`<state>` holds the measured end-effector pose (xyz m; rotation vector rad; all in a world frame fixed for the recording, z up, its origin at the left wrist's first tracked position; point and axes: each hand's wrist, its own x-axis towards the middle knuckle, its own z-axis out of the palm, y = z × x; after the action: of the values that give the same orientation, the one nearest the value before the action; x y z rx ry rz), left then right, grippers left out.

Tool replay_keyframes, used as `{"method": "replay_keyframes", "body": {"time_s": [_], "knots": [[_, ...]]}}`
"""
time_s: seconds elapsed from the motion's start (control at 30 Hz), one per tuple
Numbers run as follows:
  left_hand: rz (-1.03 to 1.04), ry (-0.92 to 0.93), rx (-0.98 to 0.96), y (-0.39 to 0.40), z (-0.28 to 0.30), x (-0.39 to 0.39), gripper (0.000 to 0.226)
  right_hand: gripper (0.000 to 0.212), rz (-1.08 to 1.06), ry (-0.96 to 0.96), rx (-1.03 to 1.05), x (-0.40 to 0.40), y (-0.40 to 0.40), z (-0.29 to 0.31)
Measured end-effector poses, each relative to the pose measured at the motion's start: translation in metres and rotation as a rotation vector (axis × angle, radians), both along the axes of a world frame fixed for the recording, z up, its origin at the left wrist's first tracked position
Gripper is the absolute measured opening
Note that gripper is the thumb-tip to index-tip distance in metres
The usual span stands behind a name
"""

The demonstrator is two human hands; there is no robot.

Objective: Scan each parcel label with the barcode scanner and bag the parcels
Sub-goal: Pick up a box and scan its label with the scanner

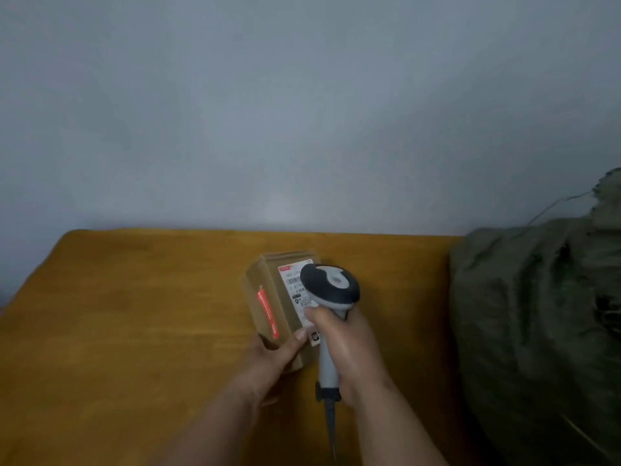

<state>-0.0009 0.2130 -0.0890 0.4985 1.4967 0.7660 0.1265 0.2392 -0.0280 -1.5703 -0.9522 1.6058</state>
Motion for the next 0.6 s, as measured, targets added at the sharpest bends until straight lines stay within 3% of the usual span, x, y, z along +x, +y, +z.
{"method": "replay_keyframes", "body": {"time_s": [0.13, 0.3, 0.5, 0.6], "knots": [[0.093, -0.094, 0.004, -0.056, -0.006, -0.026, 0.088, 0.008, 0.044, 0.065, -0.075, -0.015, -0.053, 0.012], [0.144, -0.176, 0.132, -0.111, 0.01, -0.057, 0.077, 0.013, 0.087, 0.004, 0.017, -0.012, -0.115, 0.035], [0.161, -0.156, 0.284, -0.151, 0.047, -0.076, 0.088, 0.01, 0.236, -0.083, 0.18, -0.019, -0.173, 0.077], [0.152, -0.144, 0.347, -0.169, 0.065, -0.081, 0.092, 0.038, 0.261, -0.103, 0.275, -0.019, -0.195, 0.096]]}}
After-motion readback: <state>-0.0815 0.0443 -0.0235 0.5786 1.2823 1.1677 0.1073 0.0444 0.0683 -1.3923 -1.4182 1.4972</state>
